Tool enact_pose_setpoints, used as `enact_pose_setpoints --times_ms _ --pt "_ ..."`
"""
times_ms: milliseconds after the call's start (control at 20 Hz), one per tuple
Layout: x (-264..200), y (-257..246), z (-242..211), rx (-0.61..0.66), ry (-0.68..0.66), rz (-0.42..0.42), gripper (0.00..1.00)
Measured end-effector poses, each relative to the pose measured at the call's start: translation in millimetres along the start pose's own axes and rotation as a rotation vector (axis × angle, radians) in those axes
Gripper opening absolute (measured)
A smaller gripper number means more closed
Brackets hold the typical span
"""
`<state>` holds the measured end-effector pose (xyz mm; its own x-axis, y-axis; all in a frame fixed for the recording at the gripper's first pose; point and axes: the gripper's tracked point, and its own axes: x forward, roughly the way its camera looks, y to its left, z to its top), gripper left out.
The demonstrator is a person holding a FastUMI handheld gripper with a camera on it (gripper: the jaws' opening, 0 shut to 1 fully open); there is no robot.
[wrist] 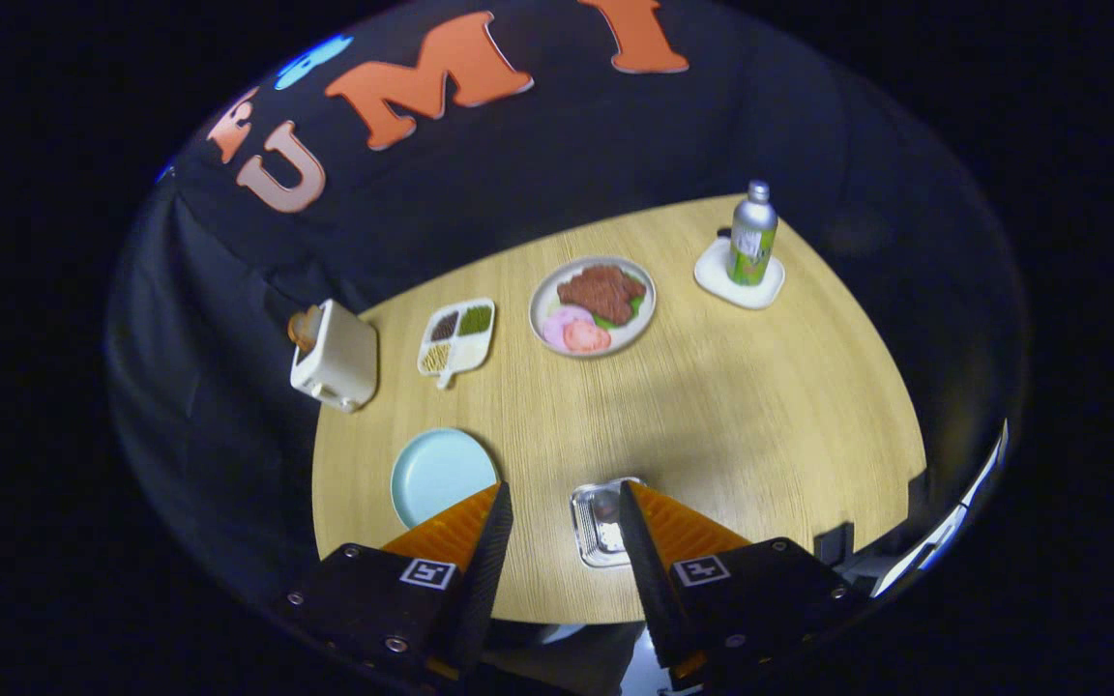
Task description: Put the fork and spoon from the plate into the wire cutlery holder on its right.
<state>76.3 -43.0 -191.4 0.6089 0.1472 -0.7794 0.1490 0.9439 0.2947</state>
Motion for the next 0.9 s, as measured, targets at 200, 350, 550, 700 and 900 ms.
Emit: enact_pose_setpoints --times_ms 200,350,550,700,900 --pt "-39.6 9.7 55.9 0.006 -0.382 0.005 0.72" --pt "-84.0 11.6 87.8 -0.071 -0.651 -0.045 0.73" --pt "-151.6 18.2 113.7 -0.225 -0.917 -0.156 0.75" --pt "-179.6 31.4 116.3 -0.323 -1.004 -0.195 0.83" --pt "-217.6 64.3 121.8 -0.410 -1.175 -0.140 0.94"
